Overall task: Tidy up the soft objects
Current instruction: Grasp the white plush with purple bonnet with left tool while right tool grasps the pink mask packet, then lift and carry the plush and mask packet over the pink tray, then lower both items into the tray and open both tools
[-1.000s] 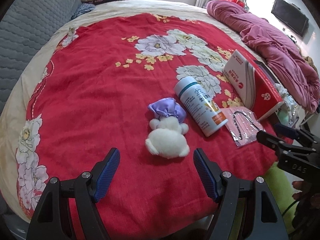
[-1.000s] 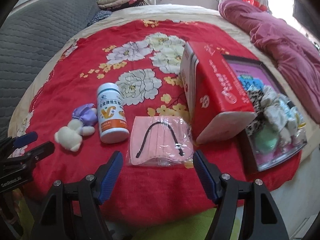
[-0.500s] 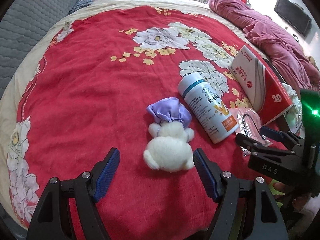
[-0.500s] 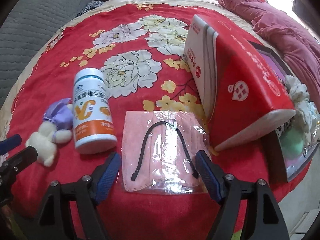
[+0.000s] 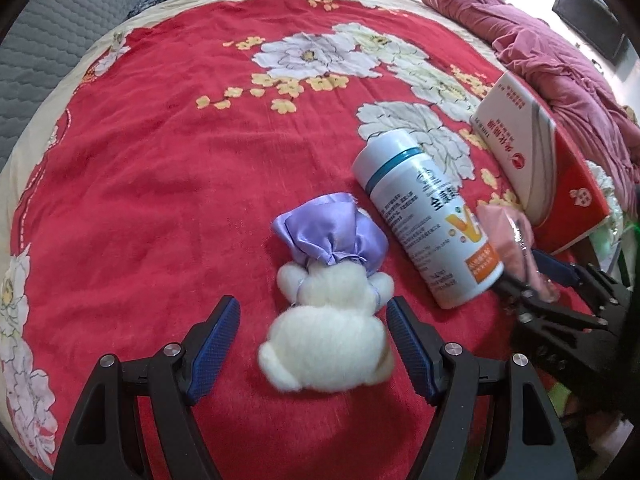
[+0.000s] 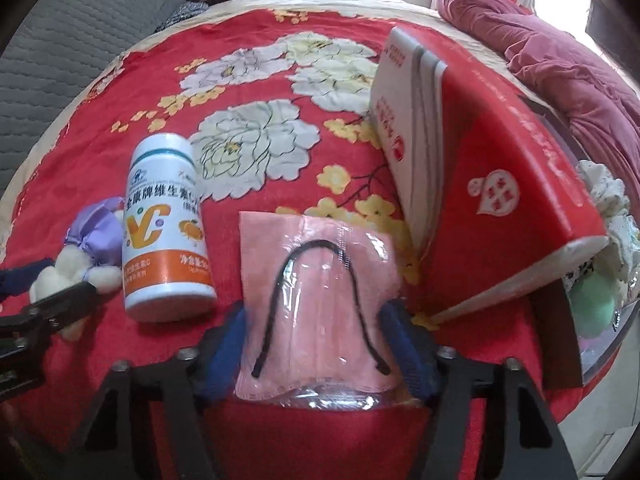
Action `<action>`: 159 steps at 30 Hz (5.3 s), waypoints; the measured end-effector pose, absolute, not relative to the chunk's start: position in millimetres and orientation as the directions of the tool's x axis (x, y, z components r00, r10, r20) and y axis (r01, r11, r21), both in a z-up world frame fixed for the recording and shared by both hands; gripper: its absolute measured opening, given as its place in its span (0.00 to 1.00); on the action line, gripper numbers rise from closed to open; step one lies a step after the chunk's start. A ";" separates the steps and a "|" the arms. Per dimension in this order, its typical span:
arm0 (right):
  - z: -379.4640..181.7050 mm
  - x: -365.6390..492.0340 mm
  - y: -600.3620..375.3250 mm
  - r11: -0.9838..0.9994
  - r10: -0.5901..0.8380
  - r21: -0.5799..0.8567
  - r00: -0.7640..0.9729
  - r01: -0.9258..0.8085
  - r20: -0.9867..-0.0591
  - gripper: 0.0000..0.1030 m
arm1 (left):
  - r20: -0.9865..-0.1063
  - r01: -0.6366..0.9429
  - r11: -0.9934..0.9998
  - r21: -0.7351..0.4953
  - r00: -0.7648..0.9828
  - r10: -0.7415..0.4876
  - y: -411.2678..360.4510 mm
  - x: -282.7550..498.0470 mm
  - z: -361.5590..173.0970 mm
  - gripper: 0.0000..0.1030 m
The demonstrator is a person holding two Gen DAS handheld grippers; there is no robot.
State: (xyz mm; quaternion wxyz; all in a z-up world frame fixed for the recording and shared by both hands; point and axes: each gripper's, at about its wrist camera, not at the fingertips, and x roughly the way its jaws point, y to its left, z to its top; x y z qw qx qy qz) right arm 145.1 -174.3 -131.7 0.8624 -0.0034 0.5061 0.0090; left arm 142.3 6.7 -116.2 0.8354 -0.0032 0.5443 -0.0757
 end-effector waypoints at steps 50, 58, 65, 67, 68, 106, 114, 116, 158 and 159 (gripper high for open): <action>35.1 60.7 -307.8 0.973 0.110 0.223 0.736 0.057 -0.668 0.39 | -0.773 0.396 0.914 -0.088 0.551 -0.313 -130.8 96.7 43.2 0.42; 52.8 48.9 -345.6 0.968 0.054 0.222 0.762 0.120 -0.645 0.39 | -0.761 0.440 0.895 -0.074 0.555 -0.336 -157.9 92.3 57.5 0.42; 55.7 43.4 -366.6 0.961 0.035 0.233 0.768 0.150 -0.640 0.39 | -0.754 0.474 0.877 -0.077 0.548 -0.363 -182.8 96.6 62.4 0.42; 56.1 44.0 -374.0 0.959 0.028 0.236 0.770 0.160 -0.637 0.39 | -0.755 0.486 0.870 -0.079 0.541 -0.370 -192.3 99.7 61.5 0.42; 56.2 45.0 -378.7 0.957 0.022 0.235 0.769 0.168 -0.638 0.39 | -0.756 0.489 0.869 -0.080 0.538 -0.372 -196.7 101.3 61.3 0.42; -41.3 153.6 -466.4 0.954 0.007 0.190 0.615 0.233 -0.789 0.40 | -0.867 0.581 0.810 -0.080 0.360 -0.344 -342.8 189.6 -42.7 0.42; -58.0 161.8 -461.6 0.955 0.033 0.200 0.595 0.218 -0.803 0.44 | -0.874 0.579 0.811 -0.088 0.346 -0.342 -343.8 192.3 -52.5 0.43; -59.0 163.0 -460.2 0.956 0.038 0.202 0.592 0.213 -0.805 0.46 | -0.874 0.578 0.811 -0.090 0.345 -0.343 -343.4 192.4 -53.3 0.43; -18.5 144.6 -476.0 0.944 -0.011 0.215 0.672 0.252 -0.740 0.73 | -0.847 0.580 0.799 -0.161 0.334 -0.414 -342.9 199.4 -44.4 0.66; -17.5 142.4 -477.4 0.943 -0.009 0.218 0.674 0.252 -0.739 0.74 | -0.843 0.578 0.801 -0.156 0.345 -0.413 -342.4 198.7 -42.1 0.68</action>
